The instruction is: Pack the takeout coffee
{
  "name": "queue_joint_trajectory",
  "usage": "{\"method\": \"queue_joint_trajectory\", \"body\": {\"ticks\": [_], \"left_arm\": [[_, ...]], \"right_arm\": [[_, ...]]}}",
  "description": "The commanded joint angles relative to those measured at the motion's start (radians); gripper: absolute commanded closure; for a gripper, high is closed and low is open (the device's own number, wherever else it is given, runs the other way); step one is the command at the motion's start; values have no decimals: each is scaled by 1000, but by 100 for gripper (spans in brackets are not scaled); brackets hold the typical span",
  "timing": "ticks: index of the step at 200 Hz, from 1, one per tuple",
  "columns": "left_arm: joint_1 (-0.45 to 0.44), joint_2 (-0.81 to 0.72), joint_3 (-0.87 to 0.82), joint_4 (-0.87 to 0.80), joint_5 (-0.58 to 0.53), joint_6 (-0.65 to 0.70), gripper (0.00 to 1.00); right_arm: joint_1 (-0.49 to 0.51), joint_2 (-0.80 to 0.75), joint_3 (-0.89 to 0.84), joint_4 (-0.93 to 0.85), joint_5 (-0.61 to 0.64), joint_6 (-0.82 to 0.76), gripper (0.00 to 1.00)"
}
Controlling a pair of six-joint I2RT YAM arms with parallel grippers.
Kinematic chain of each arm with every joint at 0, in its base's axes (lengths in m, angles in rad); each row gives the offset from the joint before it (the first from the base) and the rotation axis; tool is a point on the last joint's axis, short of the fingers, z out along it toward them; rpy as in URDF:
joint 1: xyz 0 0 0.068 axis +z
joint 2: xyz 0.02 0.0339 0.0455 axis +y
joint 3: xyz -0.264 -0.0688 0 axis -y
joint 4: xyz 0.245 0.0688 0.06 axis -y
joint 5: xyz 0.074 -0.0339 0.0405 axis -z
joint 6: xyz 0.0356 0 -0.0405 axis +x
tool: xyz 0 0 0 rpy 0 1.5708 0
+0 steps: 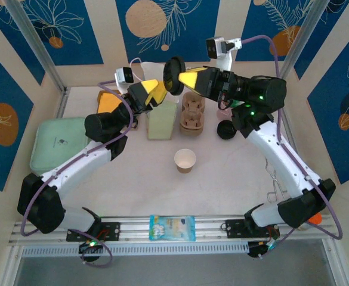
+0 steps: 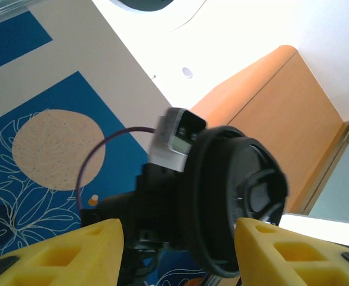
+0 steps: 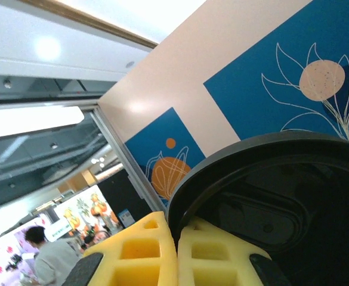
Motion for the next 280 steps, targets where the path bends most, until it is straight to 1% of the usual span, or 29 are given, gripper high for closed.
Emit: {"method": "queue_joint_trajectory", "body": {"ticks": [1,95,149,233,280], "left_arm": [[-13,4,37,75,-8,-23,49],[-19,35,32,109,-30,-41,50],[-24,50,47,131,-39,-56,57],[-32,53,60,132,-47,-52,58],[-36,55,63,132,-53,-49,65]], "right_arm": [[-16,28,-11,165,40,123,95],[-25,48,-18,222,54,169,95],[-27,84,-30,341,95,255,95],[-23,111,-38,405,123,300,95],[-23,126,-62,450,163,333,96]]}}
